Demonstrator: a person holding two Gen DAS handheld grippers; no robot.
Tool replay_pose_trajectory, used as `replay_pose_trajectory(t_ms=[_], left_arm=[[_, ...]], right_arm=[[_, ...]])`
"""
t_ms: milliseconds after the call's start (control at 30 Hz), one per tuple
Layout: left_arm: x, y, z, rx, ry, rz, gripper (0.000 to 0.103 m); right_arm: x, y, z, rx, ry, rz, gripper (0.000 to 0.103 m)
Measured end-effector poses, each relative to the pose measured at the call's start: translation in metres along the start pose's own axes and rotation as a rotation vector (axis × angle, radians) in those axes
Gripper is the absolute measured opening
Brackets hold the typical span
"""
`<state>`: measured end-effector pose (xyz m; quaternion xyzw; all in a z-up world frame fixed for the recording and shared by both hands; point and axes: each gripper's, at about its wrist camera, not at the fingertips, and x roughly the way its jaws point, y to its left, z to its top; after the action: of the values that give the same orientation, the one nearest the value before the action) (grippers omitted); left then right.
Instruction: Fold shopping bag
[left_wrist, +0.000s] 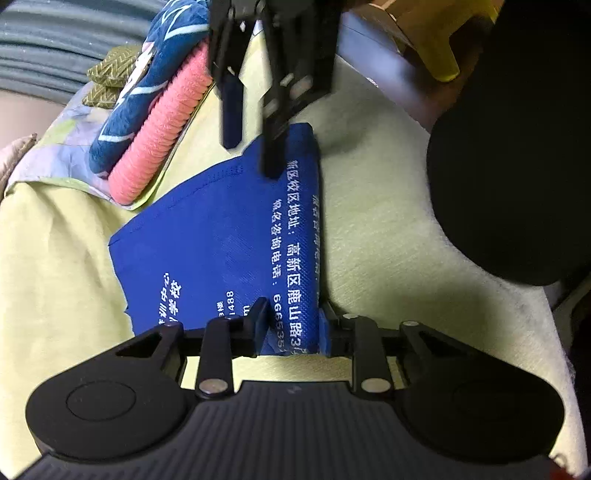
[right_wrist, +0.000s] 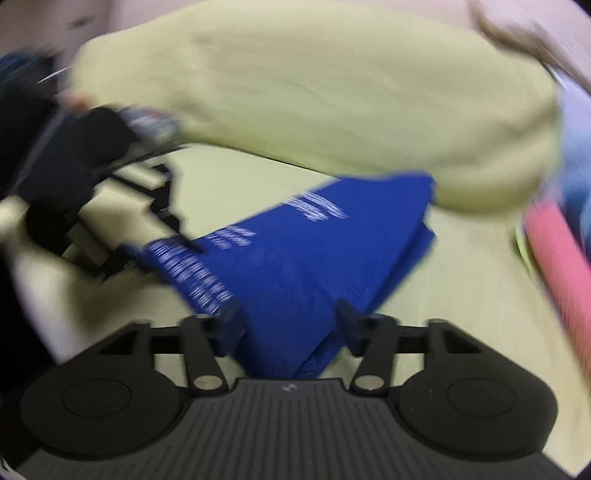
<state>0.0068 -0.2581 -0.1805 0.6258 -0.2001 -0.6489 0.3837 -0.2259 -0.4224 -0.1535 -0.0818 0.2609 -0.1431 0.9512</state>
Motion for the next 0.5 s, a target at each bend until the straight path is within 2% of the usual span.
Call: replay_pose_trajectory(t_ms=[67,200,267,300,333,400,433,500], left_arm=[[-0.001,0.001,-0.001,-0.011,-0.002,-0.005,0.03],[-0.004,0.001,-0.003,-0.03,-0.006,-0.012,0.03],[-0.005,0.002,-0.004,-0.041,-0.009,-0.019,0.03],[-0.006,0.003,-0.005,-0.047,-0.011,-0.023,0.03],[-0.006,0.004,-0.006,-0.056,-0.013,-0.03,0.03],[-0.006,0.008,-0.008,-0.075,-0.016,-0.048,0.03],[-0.007,0.009,-0.009,-0.08,-0.017,-0.055,0.031],[-0.007,0.013,-0.009,-0.09,-0.014,-0.069,0.033]], right_arm=[[-0.004,0.006,-0.005,-0.155,0.003,0.011,0.062],[0.003,0.023,-0.023,-0.486,0.013,0.0,0.062],[0.007,0.027,-0.028,-0.58,-0.018,0.0,0.061],[0.009,0.027,-0.029,-0.599,-0.031,0.006,0.059],[0.012,0.027,-0.028,-0.603,-0.032,0.021,0.046],[0.016,0.023,-0.026,-0.564,-0.022,0.044,0.043],[0.017,0.02,-0.024,-0.526,-0.01,0.058,0.038],[0.02,0.015,-0.017,-0.42,0.034,0.089,0.036]])
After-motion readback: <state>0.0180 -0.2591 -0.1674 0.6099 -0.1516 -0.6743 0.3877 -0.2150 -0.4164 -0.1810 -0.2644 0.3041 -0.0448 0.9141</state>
